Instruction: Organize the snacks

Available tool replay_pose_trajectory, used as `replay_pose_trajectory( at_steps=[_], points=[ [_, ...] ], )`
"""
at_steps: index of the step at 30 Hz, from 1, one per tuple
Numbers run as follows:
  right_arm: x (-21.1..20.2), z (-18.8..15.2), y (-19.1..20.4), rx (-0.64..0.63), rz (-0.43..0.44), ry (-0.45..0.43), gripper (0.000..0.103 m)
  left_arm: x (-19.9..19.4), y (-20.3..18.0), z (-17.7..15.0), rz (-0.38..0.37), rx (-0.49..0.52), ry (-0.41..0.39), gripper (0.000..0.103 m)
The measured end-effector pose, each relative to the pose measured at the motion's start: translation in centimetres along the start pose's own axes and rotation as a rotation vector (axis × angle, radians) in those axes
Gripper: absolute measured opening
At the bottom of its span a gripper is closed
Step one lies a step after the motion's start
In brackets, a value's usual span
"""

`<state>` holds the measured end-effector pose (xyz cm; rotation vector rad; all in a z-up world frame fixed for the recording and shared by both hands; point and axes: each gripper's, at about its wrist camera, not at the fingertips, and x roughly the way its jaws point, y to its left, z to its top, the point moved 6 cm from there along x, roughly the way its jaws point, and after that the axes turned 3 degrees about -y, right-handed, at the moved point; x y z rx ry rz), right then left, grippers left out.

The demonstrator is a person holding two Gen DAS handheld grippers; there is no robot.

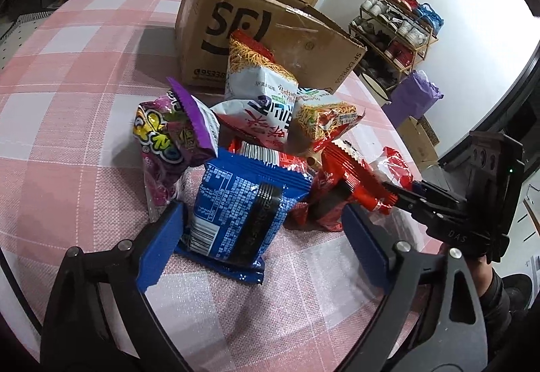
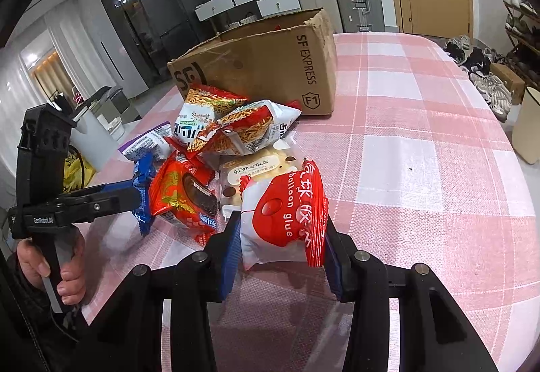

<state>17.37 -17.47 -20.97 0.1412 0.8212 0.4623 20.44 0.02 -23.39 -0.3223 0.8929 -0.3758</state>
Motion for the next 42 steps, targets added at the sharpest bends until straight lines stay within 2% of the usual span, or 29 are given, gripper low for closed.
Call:
replay_pose_trajectory(
  at_steps=[7, 9, 10, 11, 15, 27, 42],
  points=[
    [0.0, -0.1, -0.3, 0.010, 0.000, 0.000, 0.043, 1.0, 0.2, 0.3, 0.014, 0.009, 0.012, 0.078],
    [0.0, -0.1, -0.4, 0.012, -0.001, -0.001, 0.043, 1.2, 0.4, 0.3, 0.028, 0.011, 0.016, 0.070],
    [0.0, -0.1, -0.4, 0.015, -0.002, 0.000, 0.043, 1.3, 0.5, 0.3, 0.038, 0.014, 0.019, 0.053],
    [0.0, -0.1, -0.4, 0.016, -0.002, 0.000, 0.043, 1.5, 0.7, 0.2, 0.063, 0.027, 0.025, 0.042],
    [-0.1, -0.1, -0.4, 0.017, -0.005, -0.003, 0.043, 1.7, -0.2, 0.0, 0.091, 0.092, 0.031, 0.042],
    [-1.5, 0.3, 0.8, -0.002, -0.007, -0.026, 0.043, 0.3, -2.0, -0.6, 0.097, 0.135, 0.012, 0.042],
    [-4.5, 1.7, 3.3, -0.033, 0.031, -0.084, 0.043, -5.1, -2.8, 0.8, 0.109, 0.169, -0.073, 0.042]
  ],
)
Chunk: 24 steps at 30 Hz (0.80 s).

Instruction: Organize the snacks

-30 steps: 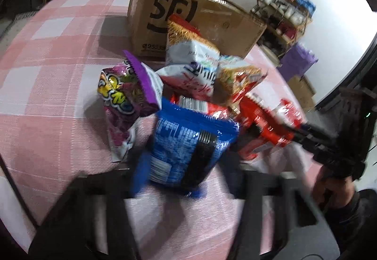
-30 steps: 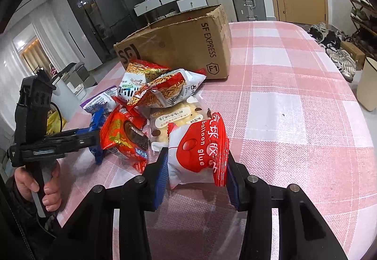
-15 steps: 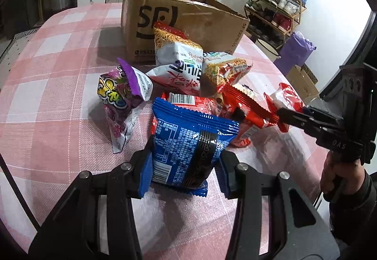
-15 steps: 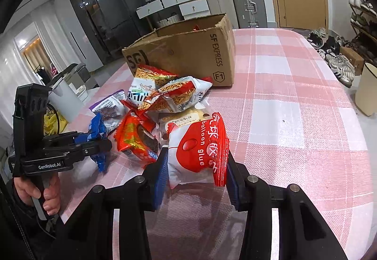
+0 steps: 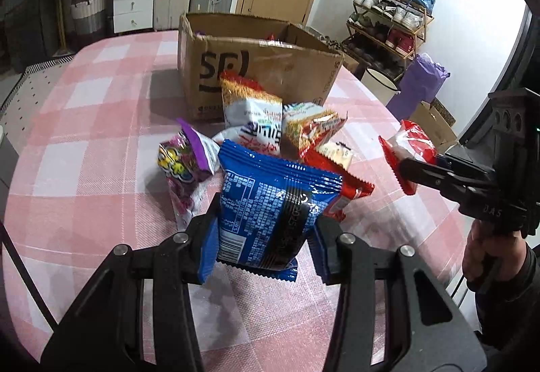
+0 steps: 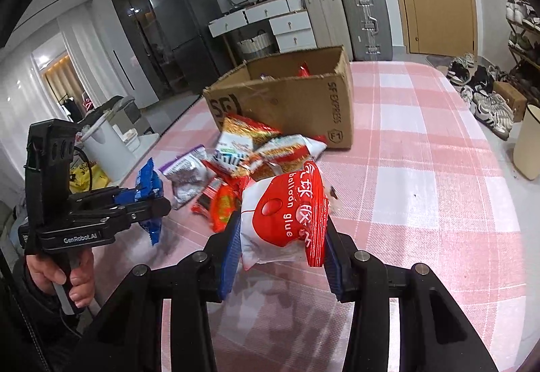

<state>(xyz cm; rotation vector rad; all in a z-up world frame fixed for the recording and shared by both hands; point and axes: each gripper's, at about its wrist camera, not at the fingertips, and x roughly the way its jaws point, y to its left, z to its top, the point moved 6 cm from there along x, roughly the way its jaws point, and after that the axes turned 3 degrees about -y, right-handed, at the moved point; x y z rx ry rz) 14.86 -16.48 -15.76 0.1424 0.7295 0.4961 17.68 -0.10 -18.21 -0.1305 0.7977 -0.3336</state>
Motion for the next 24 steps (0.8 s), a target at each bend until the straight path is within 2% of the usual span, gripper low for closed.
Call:
replay_pose_trajectory(
  at_steps=[14, 24],
  points=[
    [-3.4, 3.5, 3.7, -0.062, 0.047, -0.076, 0.043, -5.2, -1.5, 4.2, 0.005, 0.013, -0.089, 0.042],
    [-5.5, 8.2, 5.4, -0.098, 0.067, -0.139, 0.043, -9.5, -2.3, 8.6, -0.002, 0.032, -0.145, 0.042]
  ],
)
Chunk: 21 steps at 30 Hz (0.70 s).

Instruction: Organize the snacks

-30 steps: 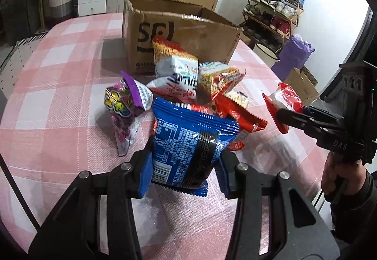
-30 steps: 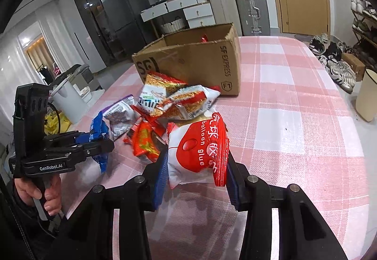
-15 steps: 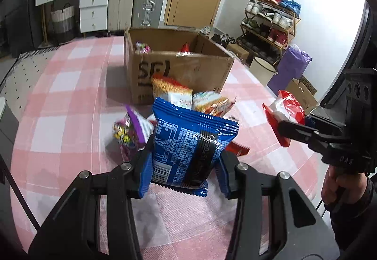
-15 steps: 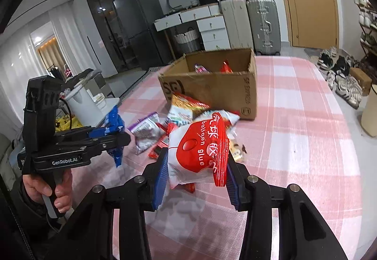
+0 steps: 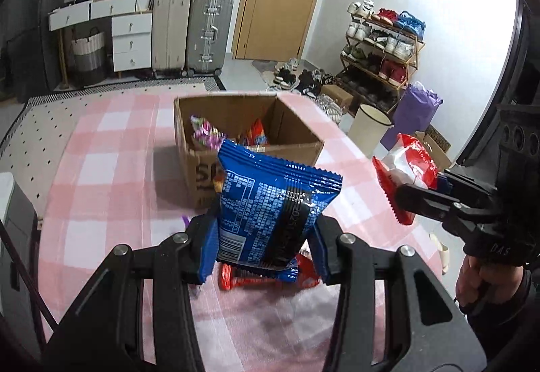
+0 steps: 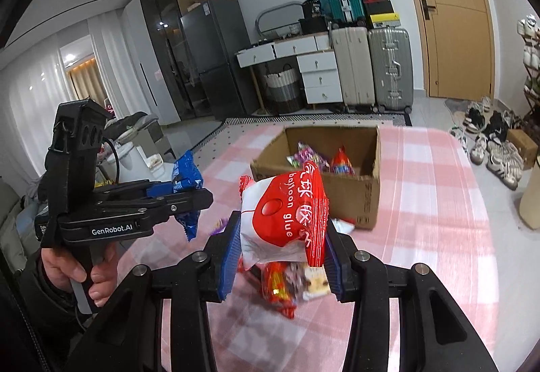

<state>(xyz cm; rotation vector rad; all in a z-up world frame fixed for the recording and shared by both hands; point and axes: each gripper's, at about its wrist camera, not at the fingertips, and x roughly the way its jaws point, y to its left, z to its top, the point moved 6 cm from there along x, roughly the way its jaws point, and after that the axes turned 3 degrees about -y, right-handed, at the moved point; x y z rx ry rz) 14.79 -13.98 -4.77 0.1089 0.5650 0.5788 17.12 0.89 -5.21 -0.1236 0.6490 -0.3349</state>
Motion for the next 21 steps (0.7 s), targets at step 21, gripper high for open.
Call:
replay_pose_trajectory(
  at_steps=[21],
  points=[
    [3.0, 11.7, 0.6, -0.095, 0.002, -0.059, 0.043, -0.8, -0.3, 12.3, -0.007, 0.010, -0.028, 0.042]
  ],
)
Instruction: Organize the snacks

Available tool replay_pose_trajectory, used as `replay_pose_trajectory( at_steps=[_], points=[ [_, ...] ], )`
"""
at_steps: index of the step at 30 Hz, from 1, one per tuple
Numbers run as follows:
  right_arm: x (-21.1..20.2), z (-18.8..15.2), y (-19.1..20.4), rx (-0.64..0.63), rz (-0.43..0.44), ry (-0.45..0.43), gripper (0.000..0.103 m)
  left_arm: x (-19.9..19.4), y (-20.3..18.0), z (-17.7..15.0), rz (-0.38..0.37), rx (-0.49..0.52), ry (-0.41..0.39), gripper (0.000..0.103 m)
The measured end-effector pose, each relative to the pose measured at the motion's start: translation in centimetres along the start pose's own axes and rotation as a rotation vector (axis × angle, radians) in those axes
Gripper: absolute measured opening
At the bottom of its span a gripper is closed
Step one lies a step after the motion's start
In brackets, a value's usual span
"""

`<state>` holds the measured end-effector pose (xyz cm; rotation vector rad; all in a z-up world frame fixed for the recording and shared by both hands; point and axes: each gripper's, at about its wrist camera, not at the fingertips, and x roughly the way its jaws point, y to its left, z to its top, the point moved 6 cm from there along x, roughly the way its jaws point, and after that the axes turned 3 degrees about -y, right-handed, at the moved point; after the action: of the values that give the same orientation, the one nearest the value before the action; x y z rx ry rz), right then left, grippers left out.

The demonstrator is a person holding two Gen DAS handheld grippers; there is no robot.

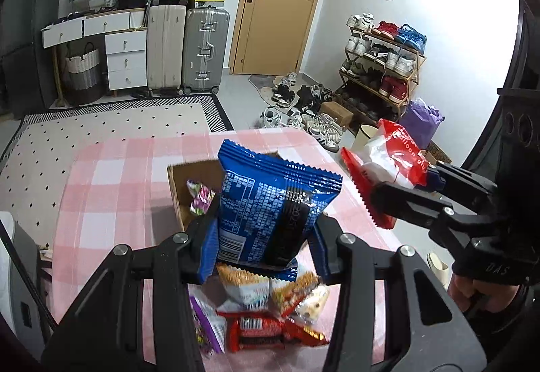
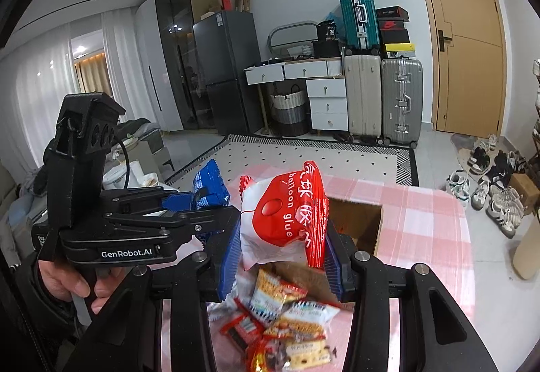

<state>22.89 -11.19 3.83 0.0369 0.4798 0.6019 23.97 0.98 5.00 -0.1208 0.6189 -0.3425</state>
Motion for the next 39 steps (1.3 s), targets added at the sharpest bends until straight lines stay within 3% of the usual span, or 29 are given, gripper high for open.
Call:
replay_pose_trajectory(
  at_steps=[7, 17, 29, 39],
  points=[
    [2.2, 2.8, -1.7, 0.001, -0.015, -0.004, 0.043, 2.3, 1.1, 4.1, 0.002, -0.016, 0.014, 0.042],
    [7.9, 4.4, -5.3, 0.029, -0.030, 0.042, 0.044, 9.7, 2.9, 7.3, 0.012, -0.043, 0.064, 0.042],
    [15.7, 1.0, -9.1, 0.053, -0.051, 0.162, 0.044, 20.1, 6.4, 4.0, 0.000, -0.103, 0.175, 0.042],
    [18.9, -2.4, -10.9, 0.070, -0.063, 0.215, 0.045, 24.3, 7.9, 1.1, 0.007, -0.119, 0.228, 0.042]
  ],
)
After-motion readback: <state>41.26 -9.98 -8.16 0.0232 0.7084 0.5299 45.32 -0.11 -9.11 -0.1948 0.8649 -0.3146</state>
